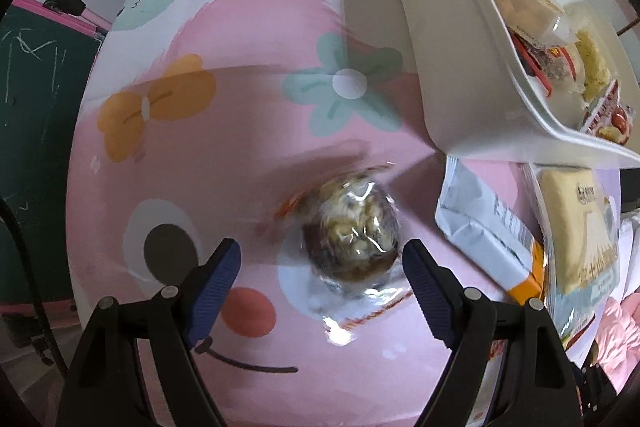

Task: Organize snacks
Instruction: 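Grasp the round nut bag with the left tool while the right grasps the green biscuit pack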

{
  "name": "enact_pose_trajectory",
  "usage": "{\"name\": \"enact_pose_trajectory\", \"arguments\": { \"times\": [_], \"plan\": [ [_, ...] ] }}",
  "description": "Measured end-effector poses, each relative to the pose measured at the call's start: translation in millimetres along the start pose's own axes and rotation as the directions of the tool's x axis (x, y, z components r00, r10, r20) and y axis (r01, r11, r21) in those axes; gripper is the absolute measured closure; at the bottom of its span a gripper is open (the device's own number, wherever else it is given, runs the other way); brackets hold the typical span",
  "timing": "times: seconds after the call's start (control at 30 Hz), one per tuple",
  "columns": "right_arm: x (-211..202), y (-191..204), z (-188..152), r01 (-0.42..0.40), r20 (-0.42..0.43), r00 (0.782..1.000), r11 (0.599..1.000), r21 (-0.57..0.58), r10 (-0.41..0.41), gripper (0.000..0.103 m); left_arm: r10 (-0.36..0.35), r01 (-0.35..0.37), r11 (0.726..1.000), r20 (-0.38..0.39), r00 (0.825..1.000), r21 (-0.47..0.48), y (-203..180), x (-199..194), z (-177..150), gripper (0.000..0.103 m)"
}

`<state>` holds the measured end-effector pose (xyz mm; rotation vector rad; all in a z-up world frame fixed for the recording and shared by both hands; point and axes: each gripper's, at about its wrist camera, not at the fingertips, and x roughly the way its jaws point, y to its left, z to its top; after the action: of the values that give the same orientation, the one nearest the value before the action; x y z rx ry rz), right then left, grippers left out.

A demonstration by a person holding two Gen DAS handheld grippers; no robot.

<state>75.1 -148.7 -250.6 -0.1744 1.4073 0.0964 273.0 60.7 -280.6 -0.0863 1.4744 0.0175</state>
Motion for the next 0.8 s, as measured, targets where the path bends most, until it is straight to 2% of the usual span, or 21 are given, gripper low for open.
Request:
{"name": "enact_pose_trajectory", "arguments": {
  "times": [0.2, 0.3, 0.33, 0.47, 0.6, 0.8],
  "plan": [
    [3, 4, -1, 0.002, -0.005, 1.000, 1.000, -0.008, -0.002, 0.047, -0.035, 0.035, 0.998, -0.004, 0.999, -0.050, 2, 6, 6, 0.022],
    [2, 4, 4, 0.013, 0.000, 1.000, 1.000, -0.018, -0.013, 0.050, -0.051, 0.052, 0.997, 0.017, 0.999, -0.058, 1, 5, 5, 0.034],
    [4, 8, 3, 0.021, 0.002, 1.000, 1.000, -0.023, -0.021, 0.054, -0.053, 0.054, 0.997, 0.026, 0.998, -0.052, 1, 3, 3, 0.045],
    [6, 18, 3, 0.049, 0.008, 0.999, 0.998, -0.048, -0.049, 0.065, -0.083, 0.087, 0.995, 0.067, 0.994, -0.054, 1, -4, 3, 0.058],
    [5, 23, 1, 0.039, 0.002, 0.999, 0.998, -0.049, -0.039, 0.066, -0.082, 0.085, 0.995, 0.078, 0.994, -0.047, 2, -8, -3, 0.060],
    [4, 36, -2, 0.007, -0.027, 1.000, 0.998, -0.066, -0.009, 0.067, -0.095, 0.096, 0.995, 0.065, 0.993, -0.014, 11, -20, -30, 0.060]
  ]
}}
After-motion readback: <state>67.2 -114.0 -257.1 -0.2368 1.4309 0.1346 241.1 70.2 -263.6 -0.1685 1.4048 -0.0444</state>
